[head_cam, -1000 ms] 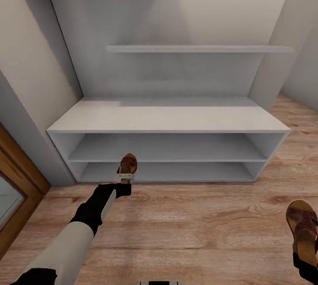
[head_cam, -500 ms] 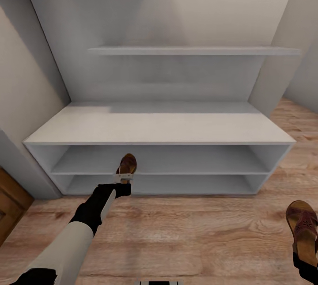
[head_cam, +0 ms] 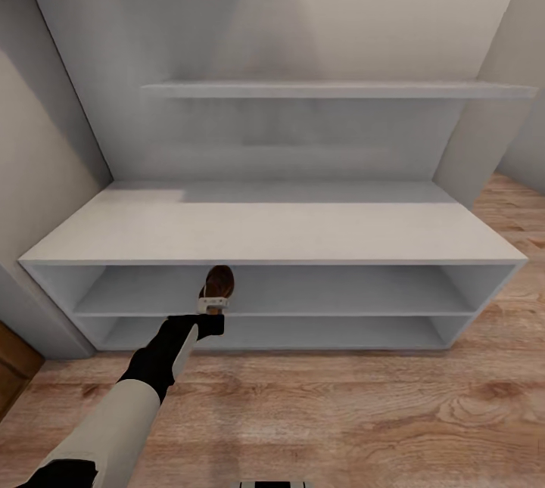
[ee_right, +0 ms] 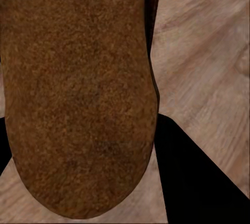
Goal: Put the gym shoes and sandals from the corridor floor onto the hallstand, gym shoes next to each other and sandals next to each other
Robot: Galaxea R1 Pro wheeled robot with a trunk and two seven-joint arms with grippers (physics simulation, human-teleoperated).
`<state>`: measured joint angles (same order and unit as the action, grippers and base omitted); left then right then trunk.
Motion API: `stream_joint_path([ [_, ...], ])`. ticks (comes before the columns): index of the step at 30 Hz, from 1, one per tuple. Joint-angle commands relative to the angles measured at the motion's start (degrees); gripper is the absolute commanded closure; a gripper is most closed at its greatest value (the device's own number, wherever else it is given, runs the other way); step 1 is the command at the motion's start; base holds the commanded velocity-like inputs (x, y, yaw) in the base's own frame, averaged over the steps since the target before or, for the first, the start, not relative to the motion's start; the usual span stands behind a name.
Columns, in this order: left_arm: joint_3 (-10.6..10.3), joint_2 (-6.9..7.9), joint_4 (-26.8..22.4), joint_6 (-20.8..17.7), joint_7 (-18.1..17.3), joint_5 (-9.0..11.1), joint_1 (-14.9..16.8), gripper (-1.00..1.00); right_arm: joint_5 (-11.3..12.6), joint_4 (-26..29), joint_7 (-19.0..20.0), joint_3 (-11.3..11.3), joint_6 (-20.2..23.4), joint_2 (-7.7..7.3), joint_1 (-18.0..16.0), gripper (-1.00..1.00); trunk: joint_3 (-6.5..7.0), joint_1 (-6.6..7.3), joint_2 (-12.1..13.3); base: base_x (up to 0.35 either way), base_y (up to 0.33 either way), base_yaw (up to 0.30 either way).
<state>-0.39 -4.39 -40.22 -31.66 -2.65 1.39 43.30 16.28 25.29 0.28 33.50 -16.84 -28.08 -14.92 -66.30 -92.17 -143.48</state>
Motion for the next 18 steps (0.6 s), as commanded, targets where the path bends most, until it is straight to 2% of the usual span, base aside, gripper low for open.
stream_joint_path([
  [1,-0.04,0.00,-0.05,-0.31,-0.20,-0.09,0.03,1.00,0.24,-0.05,0.16,2.64,-0.10,-0.64,0.09,1.00,-0.05,0.01,-0.02,0.009,0.000,0.000],
  [2,-0.05,0.00,-0.05,-0.31,-0.21,-0.08,0.03,1.00,0.22,-0.04,0.16,4.11,-0.09,-0.98,0.23,1.00,-0.05,0.01,-0.02,0.007,0.000,0.000],
  [3,-0.05,0.00,-0.04,-0.34,-0.22,-0.09,0.03,1.00,0.15,0.01,0.16,8.15,-0.09,-2.13,1.01,1.00,-0.05,0.01,-0.02,0.003,0.000,0.000],
  [5,-0.08,0.00,-0.04,-0.38,-0.23,-0.09,0.05,1.00,0.11,0.06,0.16,11.20,-0.11,-3.37,1.97,1.00,-0.05,0.01,-0.02,0.002,0.000,0.000],
  [7,-0.10,0.00,-0.04,-0.39,-0.24,-0.10,0.06,1.00,0.09,0.07,0.16,12.67,-0.12,-4.09,2.52,1.00,-0.05,0.01,-0.02,0.001,0.000,0.000],
  [9,-0.14,0.00,-0.04,-0.41,-0.22,-0.12,0.09,1.00,0.07,0.08,0.16,15.06,-0.12,-5.31,3.42,1.00,-0.05,0.01,-0.02,0.000,0.000,0.000],
  [13,-0.21,-0.05,-0.04,-0.42,-0.18,-0.14,0.15,1.00,0.07,0.10,0.16,17.64,-0.12,-6.19,4.20,1.00,-0.05,0.01,-0.02,0.069,0.000,0.000],
  [18,-0.18,-0.05,0.01,-0.42,-0.17,-0.15,0.12,1.00,0.06,0.11,0.23,18.31,-0.13,-6.34,4.41,1.00,-0.05,0.01,-0.02,0.247,0.000,0.000],
])
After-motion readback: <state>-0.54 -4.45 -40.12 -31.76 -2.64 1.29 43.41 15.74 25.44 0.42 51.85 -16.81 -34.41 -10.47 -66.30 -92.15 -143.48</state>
